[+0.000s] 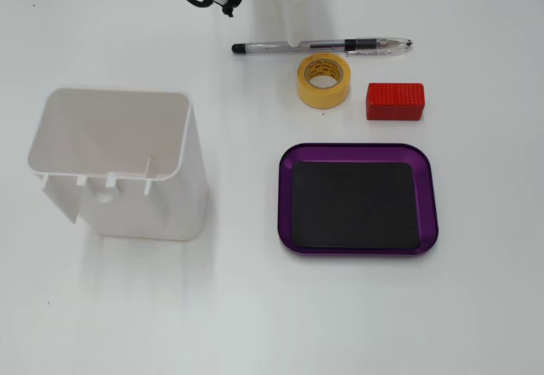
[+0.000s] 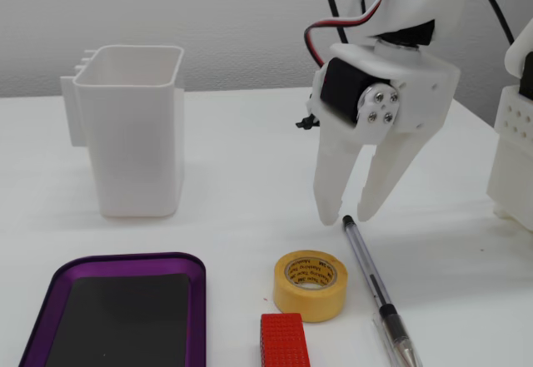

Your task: Pick up the yellow tape and place it in the box.

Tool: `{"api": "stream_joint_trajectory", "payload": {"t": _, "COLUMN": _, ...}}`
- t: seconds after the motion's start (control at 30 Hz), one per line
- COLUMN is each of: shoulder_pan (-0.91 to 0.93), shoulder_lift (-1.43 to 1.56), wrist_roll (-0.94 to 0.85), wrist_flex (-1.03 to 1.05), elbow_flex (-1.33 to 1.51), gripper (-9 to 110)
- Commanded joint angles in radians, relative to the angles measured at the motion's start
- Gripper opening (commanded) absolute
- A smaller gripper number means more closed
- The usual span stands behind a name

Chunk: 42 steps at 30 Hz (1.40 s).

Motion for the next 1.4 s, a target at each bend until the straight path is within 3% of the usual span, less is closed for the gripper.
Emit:
{"api": "stream_joint_trajectory", "payload": {"t": 0.0, "shoulder_pan": -0.014, "shoulder_lift": -0.061, "wrist_roll": 0.032, "wrist_flex": -0.011, "elbow_flex": -0.066, "gripper": 9}}
{"api": "stream_joint_trajectory", "payload": {"t": 0.57, "shoulder_pan": -0.117, "shoulder_lift": -0.095, "wrist_roll": 0.074, "wrist_flex": -0.147, "elbow_flex": -0.051, "gripper": 9}}
{"api": "stream_joint_trajectory", "payload": {"t": 1.37, "shoulder_pan": -0.104, "shoulder_lift": -0.101, "wrist_roll": 0.060, "wrist_flex": -0.351, "elbow_flex": 0.132, "gripper": 5}}
